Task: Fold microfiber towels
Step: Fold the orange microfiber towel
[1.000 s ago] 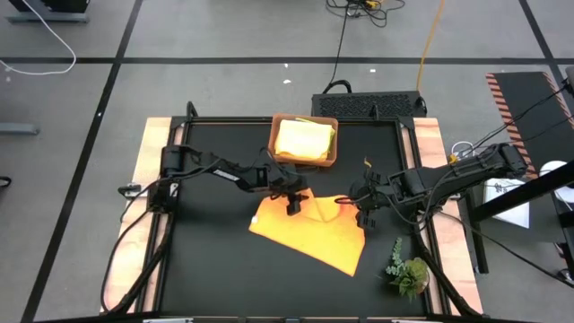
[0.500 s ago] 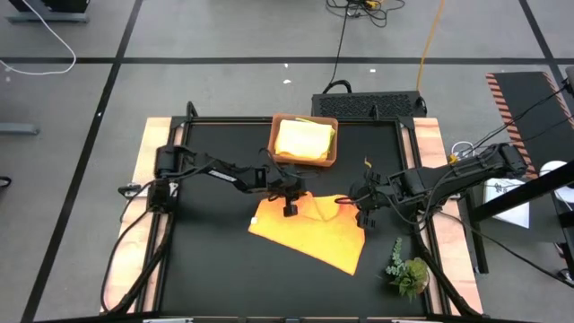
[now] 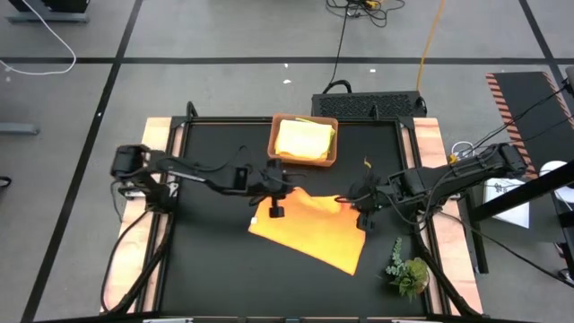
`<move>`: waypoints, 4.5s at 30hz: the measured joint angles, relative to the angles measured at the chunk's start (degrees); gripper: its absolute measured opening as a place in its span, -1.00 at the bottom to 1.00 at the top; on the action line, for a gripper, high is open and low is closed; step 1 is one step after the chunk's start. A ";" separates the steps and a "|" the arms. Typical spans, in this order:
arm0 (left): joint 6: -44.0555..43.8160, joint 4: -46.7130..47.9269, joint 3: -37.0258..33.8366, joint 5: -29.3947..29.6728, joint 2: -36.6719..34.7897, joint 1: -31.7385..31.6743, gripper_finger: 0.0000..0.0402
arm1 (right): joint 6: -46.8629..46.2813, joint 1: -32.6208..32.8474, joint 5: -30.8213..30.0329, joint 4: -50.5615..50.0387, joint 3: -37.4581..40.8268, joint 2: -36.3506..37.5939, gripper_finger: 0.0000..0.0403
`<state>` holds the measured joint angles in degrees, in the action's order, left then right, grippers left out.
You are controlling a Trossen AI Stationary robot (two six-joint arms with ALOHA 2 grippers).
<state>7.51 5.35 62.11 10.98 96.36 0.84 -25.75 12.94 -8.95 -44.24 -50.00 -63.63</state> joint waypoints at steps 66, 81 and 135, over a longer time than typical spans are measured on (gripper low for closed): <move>-27.12 18.85 -14.82 1.37 -11.04 28.57 -0.65 | -10.27 17.26 17.46 49.94 17.81 -15.92 -0.23; -33.62 19.54 -12.01 3.64 -11.04 33.12 -0.81 | -6.37 14.81 13.22 48.72 17.81 -15.92 -0.23; -28.65 21.59 -11.98 16.15 -11.00 32.60 -0.83 | 0.24 30.30 -1.72 53.05 17.84 -18.84 -0.40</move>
<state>-21.14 26.94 50.13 27.14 85.36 33.44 -25.51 43.24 -10.67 8.81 -32.16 -82.47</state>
